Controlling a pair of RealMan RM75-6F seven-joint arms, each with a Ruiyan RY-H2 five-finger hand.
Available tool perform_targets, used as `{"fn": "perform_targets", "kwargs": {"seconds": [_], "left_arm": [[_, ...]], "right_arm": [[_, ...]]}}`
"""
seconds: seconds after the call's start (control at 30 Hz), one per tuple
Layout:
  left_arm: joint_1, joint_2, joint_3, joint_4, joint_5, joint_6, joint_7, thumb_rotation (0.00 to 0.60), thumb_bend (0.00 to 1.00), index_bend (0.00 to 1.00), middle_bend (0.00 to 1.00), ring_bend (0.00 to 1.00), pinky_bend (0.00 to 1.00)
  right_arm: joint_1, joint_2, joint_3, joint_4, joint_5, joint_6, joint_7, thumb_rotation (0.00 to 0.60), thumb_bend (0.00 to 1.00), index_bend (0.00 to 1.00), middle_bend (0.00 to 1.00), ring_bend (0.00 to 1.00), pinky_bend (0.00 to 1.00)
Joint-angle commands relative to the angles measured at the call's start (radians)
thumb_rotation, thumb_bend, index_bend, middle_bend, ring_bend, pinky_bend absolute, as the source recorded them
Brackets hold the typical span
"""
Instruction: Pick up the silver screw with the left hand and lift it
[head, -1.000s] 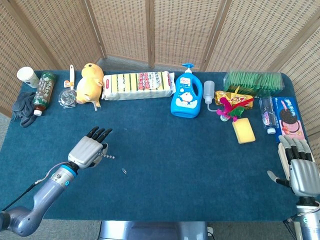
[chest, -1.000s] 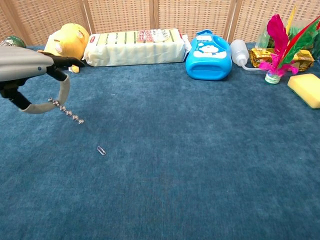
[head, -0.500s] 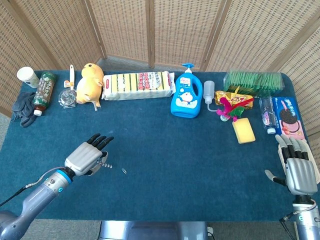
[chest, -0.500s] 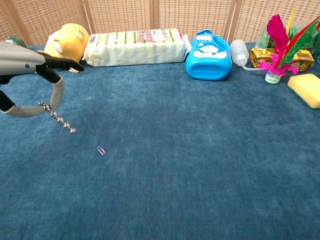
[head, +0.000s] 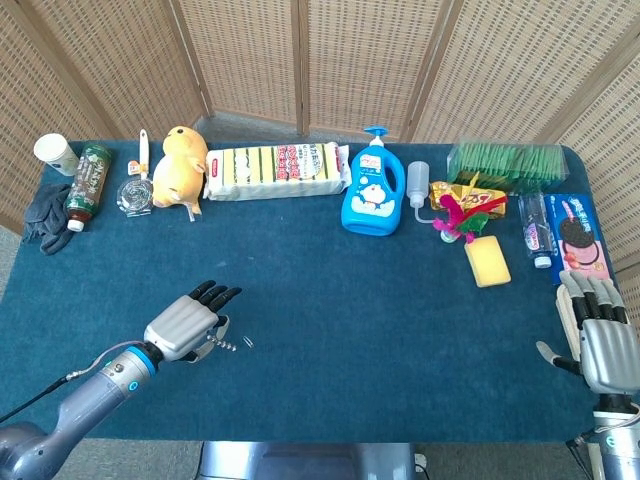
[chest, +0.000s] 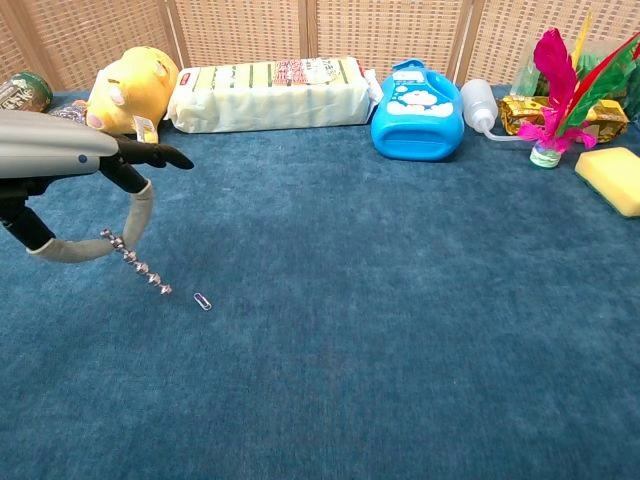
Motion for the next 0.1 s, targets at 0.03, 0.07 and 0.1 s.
{"fn": "perform_targets", "kwargs": {"seconds": [0.03, 0.07, 0.1], "left_arm": [[-0.007, -0.007, 0.002, -0.013, -0.025, 0.012, 0.028, 0.6, 0.79, 0.5, 0.0, 0.0, 0.0], [-0.01, -0.007, 0.003, -0.017, -0.035, 0.013, 0.038, 0.6, 0.79, 0.5, 0.0, 0.0, 0.0], [-0.015, -0.008, 0.003, -0.02, -0.05, 0.015, 0.05, 0.6, 0.79, 0.5, 0.0, 0.0, 0.0]], "right_arm": [[-0.002, 0.005, 0.0, -0.001, -0.004, 0.003, 0.01, 0.6, 0.14, 0.0, 0.0, 0.0, 0.0], [-0.002, 0.007, 0.0, -0.002, -0.005, 0.004, 0.013, 0.6, 0.14, 0.0, 0.0, 0.0, 0.0], [-0.003, 0.01, 0.0, -0.005, -0.008, 0.005, 0.018, 0.6, 0.14, 0.0, 0.0, 0.0, 0.0]]}}
